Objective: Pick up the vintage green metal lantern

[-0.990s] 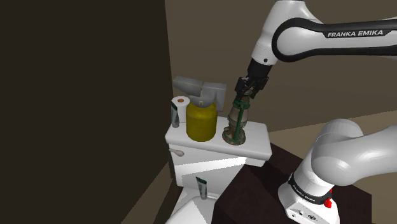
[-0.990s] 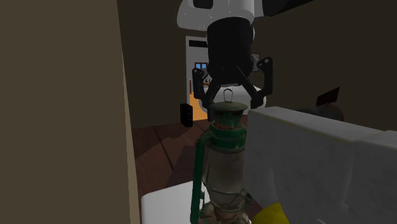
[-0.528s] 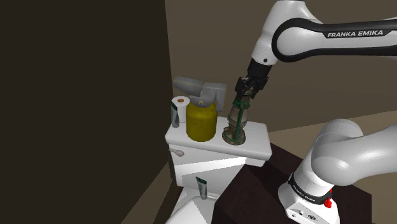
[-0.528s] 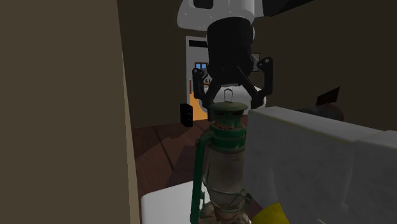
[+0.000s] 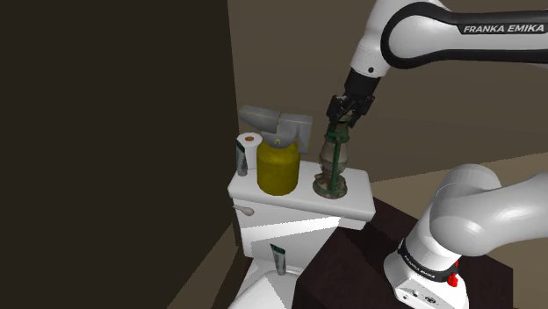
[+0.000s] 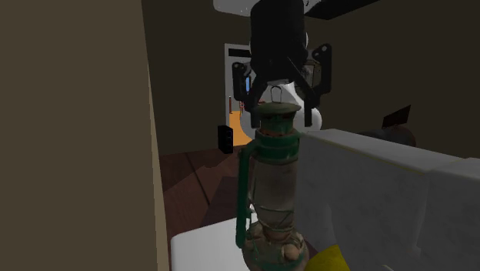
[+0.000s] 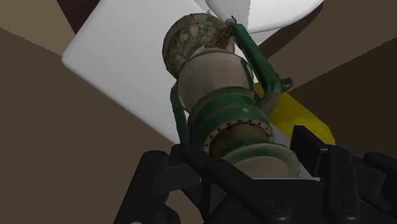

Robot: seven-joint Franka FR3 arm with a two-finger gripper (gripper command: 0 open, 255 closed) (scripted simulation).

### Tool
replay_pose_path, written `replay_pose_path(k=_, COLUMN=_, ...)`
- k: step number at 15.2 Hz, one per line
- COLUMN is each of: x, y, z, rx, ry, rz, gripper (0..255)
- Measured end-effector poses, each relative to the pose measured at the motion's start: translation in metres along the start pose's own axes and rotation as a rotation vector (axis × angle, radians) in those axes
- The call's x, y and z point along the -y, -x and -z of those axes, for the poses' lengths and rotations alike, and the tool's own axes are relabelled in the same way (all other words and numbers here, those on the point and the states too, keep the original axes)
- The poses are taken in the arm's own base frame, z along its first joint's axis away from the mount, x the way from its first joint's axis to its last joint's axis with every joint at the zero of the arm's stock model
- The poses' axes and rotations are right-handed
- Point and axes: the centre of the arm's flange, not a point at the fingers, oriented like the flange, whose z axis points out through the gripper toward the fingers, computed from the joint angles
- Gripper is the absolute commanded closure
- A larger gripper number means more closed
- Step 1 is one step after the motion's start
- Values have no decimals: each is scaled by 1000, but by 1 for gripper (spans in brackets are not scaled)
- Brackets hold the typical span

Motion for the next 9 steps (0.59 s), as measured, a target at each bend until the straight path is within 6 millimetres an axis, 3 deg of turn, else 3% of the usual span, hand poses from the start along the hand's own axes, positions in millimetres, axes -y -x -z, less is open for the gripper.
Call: replay_pose_path(k=9, x=6, y=-6, z=44, rx=0, ry=0, rz=0, gripper=255)
